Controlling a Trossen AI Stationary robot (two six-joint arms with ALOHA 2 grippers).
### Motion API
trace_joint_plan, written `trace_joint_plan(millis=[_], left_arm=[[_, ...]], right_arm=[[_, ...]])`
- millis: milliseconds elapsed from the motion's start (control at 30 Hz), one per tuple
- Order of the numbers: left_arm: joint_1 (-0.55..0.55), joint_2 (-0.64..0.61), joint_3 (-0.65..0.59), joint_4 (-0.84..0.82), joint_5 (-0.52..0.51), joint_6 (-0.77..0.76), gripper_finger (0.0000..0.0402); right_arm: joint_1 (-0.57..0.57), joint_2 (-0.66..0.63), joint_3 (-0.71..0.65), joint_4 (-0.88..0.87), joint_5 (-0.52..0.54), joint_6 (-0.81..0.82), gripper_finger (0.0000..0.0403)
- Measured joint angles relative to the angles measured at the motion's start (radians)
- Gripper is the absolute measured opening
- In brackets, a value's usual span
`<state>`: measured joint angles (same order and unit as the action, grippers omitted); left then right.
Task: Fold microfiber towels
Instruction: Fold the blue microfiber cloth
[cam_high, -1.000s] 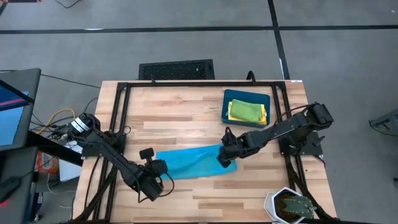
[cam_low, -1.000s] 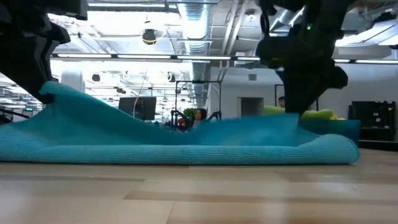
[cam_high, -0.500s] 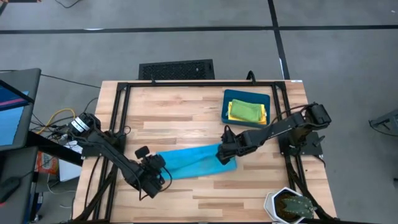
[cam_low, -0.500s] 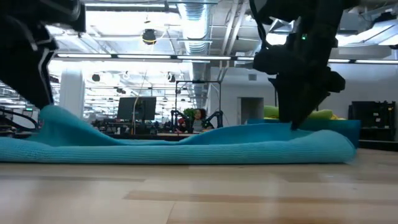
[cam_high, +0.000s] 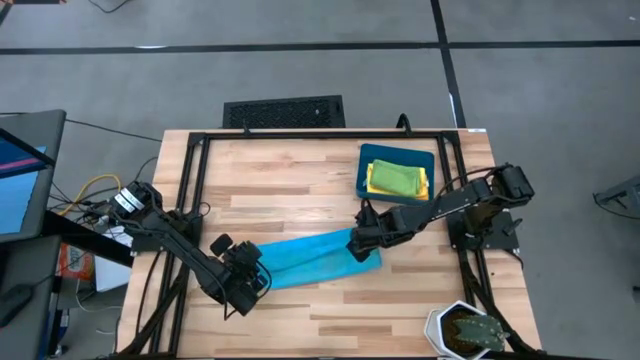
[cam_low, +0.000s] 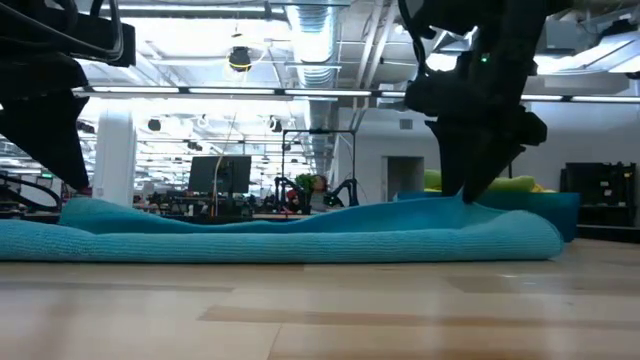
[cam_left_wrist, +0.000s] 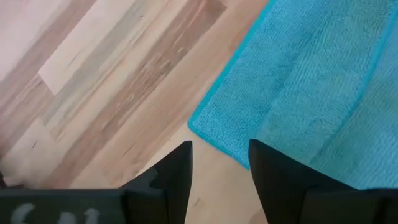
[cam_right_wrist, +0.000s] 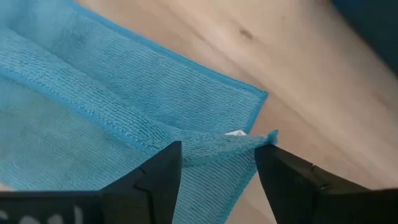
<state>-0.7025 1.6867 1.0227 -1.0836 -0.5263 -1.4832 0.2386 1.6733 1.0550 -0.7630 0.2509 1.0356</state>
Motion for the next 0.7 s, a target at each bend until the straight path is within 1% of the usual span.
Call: trace_joint_plan(millis=[133,200,267,333,400,467,533,600,633,700], left_arm=[[-0.006,-0.004,-0.004,0.011,-0.029,0.0,0.0151],[-0.032,-0.019,-0.005,0.071,-0.093,0.072,0.0151],[-0.056,-0.025,-0.004,0.152,-0.151,0.201,0.0151],[-0.055,-0.024,-0.017,0.254,-0.138,0.325,0.0152],[-0.037,-0.02,-0.048,0.37,-0.099,0.411,0.0153],[-0.024,-0.016,-0.08,0.457,-0.091,0.483,0.0154],[-0.005,-0.016,-0.1,0.498,-0.111,0.517,0.0154],[0.018,-0.016,-0.112,0.493,-0.127,0.543,0.0154],[0.031,-0.016,-0.116,0.488,-0.121,0.571,0.0154],[0.052,-0.016,-0.126,0.516,-0.08,0.652,0.0154]], right_arm=[[-0.01,-0.006,0.0,-0.001,0.023,-0.026,0.0228],[-0.016,-0.006,0.0,0.0,0.022,-0.039,0.0228],[-0.02,-0.006,0.0,0.001,0.021,-0.043,0.0229],[-0.022,-0.006,0.0,0.001,0.021,-0.043,0.0228],[-0.025,-0.006,0.0,0.001,0.02,-0.045,0.0228],[-0.025,-0.006,0.0,0.002,0.02,-0.047,0.0227],[-0.026,-0.006,0.0,0.008,0.02,-0.05,0.0227],[-0.026,-0.006,0.0,0.009,0.02,-0.05,0.0227],[-0.026,-0.006,0.0,0.011,0.02,-0.05,0.0227],[-0.026,-0.006,0.0,0.012,0.02,-0.051,0.0227]])
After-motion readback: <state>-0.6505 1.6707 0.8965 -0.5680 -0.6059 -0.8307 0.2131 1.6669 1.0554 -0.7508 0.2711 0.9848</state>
